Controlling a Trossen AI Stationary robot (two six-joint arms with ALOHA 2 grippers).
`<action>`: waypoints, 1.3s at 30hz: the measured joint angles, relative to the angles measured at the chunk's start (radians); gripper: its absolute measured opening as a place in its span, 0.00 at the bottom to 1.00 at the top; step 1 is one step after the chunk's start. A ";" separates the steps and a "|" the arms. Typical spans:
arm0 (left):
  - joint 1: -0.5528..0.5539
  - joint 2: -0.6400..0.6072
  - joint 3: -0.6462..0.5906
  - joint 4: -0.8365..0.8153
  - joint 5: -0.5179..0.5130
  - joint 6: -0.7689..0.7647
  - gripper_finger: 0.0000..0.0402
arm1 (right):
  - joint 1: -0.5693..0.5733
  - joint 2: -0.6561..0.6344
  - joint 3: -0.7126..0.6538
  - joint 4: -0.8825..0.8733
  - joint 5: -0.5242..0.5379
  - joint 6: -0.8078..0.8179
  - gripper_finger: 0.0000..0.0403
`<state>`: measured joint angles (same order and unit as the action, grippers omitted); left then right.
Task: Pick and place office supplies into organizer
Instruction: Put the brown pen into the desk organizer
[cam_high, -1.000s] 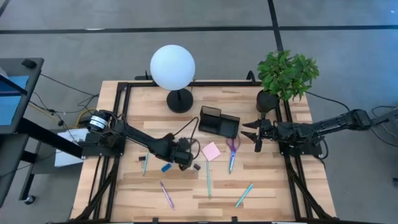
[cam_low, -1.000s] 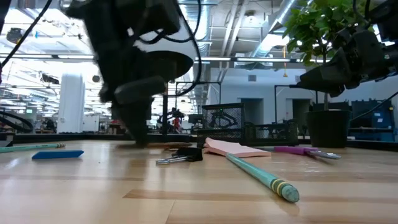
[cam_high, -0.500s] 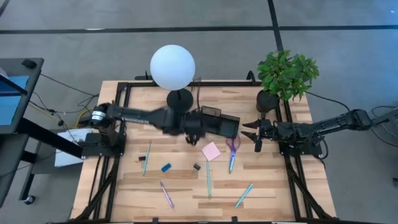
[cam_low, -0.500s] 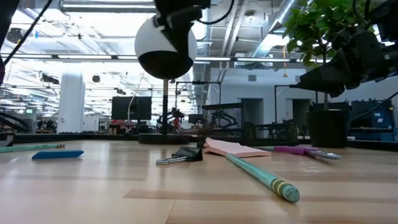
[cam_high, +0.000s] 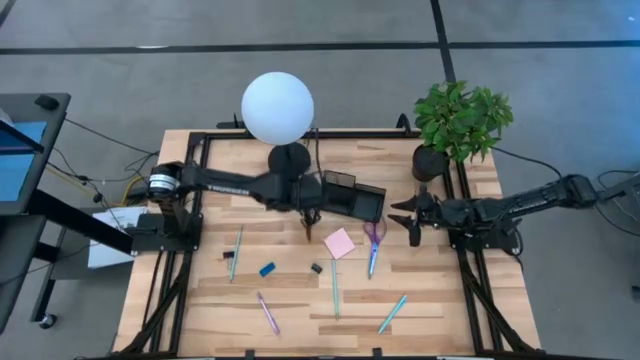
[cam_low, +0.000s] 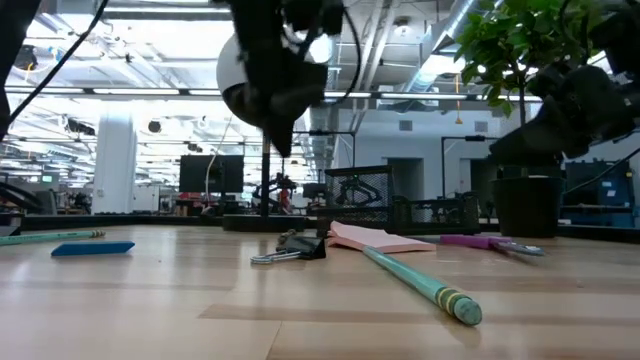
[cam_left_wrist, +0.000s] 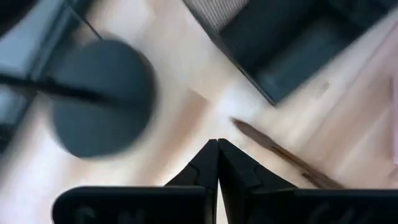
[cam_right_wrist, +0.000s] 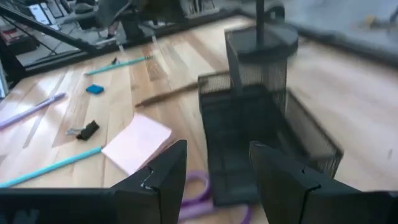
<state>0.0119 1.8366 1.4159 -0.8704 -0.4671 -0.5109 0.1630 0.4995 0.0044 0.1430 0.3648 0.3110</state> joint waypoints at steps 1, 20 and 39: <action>-0.012 0.000 -0.041 0.041 -0.001 -0.036 0.00 | 0.007 0.000 0.000 -0.014 0.000 0.024 0.42; 0.056 0.000 -0.179 0.322 0.242 -0.068 0.07 | 0.034 0.000 0.000 0.015 0.002 -0.012 0.40; 0.089 -0.001 -0.178 0.289 0.195 -0.072 0.10 | 0.034 0.000 0.000 0.015 0.002 0.003 0.40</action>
<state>0.1008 1.8359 1.2377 -0.5816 -0.2724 -0.5828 0.1967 0.4995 0.0044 0.1577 0.3672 0.3141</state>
